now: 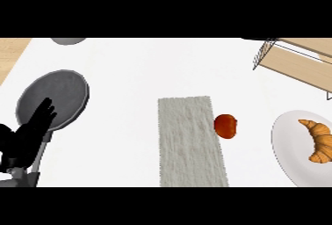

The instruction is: Pick the can from the placemat and place it in the tiered shelf

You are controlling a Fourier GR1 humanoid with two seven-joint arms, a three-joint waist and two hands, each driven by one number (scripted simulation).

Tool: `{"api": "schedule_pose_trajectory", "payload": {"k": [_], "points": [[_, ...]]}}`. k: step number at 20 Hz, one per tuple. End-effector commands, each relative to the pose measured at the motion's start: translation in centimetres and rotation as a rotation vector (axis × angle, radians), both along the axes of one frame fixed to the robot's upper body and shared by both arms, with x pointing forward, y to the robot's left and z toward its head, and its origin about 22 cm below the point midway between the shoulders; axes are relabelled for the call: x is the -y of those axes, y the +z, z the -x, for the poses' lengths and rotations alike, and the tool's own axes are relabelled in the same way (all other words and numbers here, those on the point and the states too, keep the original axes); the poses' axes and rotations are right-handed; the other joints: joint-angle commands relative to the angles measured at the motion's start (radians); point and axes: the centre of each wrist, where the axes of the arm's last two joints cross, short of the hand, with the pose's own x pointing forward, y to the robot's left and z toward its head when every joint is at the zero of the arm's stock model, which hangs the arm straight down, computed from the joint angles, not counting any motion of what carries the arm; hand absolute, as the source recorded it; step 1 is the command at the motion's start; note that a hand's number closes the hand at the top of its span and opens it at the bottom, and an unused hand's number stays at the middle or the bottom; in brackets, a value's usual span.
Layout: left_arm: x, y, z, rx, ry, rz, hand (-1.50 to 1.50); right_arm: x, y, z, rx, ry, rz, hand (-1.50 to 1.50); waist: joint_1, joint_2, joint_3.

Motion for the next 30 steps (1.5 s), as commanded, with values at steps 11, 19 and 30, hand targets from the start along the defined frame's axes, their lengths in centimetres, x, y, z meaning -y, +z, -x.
{"api": "schedule_pose_trajectory", "payload": {"k": [11,19,30], "points": [[0.6,0.1,-0.6,-0.002,-0.008,-0.012,0.0,5.3,-5.2,-6.3,-0.011,-0.06,-0.047,1.5,0.004,0.004,0.0],[-0.5,0.9,-0.6,0.01,-0.016,0.003,0.0,7.2,-8.5,-7.9,-0.004,-0.198,-0.134,-1.5,0.013,0.006,0.001],[-0.5,0.7,-1.5,0.003,-0.012,0.0,0.0,8.9,-8.5,-8.1,0.049,-0.085,-0.116,-1.5,0.008,0.008,0.001]]}}
